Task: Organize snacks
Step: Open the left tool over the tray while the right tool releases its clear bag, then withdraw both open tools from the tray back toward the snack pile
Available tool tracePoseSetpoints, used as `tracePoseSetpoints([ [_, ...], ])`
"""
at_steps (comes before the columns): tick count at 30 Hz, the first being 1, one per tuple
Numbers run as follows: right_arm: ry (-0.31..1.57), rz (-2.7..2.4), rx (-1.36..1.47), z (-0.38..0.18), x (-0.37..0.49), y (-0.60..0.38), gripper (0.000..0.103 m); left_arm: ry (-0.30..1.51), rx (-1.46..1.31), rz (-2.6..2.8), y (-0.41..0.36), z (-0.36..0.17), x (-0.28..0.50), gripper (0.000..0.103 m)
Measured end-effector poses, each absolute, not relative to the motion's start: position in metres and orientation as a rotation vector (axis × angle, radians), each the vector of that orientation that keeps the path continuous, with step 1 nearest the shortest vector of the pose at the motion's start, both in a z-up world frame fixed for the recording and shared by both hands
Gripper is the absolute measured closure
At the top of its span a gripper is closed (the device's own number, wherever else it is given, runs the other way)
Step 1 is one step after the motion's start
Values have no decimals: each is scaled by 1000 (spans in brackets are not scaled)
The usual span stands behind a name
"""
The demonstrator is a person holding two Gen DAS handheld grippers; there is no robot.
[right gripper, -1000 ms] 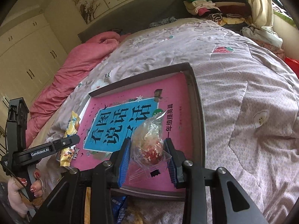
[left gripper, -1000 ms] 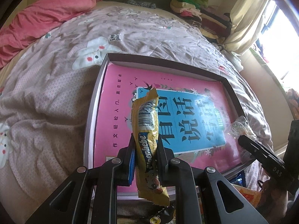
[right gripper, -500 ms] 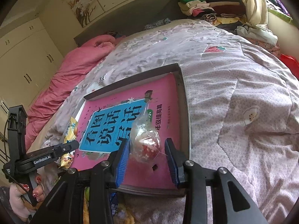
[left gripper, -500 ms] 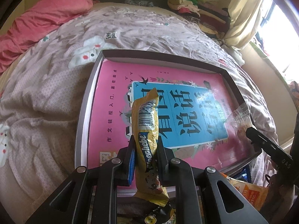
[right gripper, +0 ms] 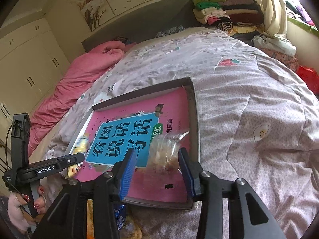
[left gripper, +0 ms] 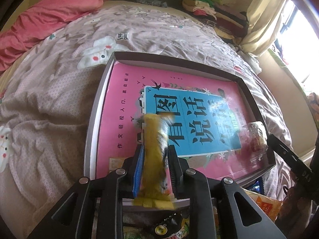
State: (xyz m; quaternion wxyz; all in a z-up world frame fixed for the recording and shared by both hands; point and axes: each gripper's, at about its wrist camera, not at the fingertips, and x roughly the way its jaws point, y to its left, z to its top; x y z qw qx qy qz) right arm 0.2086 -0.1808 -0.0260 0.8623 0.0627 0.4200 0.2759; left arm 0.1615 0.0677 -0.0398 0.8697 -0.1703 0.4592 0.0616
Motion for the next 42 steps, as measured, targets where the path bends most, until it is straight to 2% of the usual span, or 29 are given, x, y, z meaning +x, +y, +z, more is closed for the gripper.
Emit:
tracePoseSetpoints([
  [4,860,572,107,-21,207,-181,58,945,-362,129,70,-35,158,68],
  [14,817,591,114,-10,202,-184,55,904,-361,124,69,-17,151,53],
  [17,788,608,124,-4,198,-185,50,891,-343,121,65,-9,148,46],
  [22,745,626,116,6,192,-185,46,873,-335,118,63,0,142,41],
  [27,718,647,90,13,184,-182,40,862,-331,110,61,7,134,40],
  [33,691,657,74,19,178,-181,38,852,-288,101,52,15,124,39],
  [36,682,669,72,22,174,-181,36,850,-281,87,50,17,120,31],
  [42,670,705,62,27,166,-178,33,844,-243,49,41,20,109,30],
])
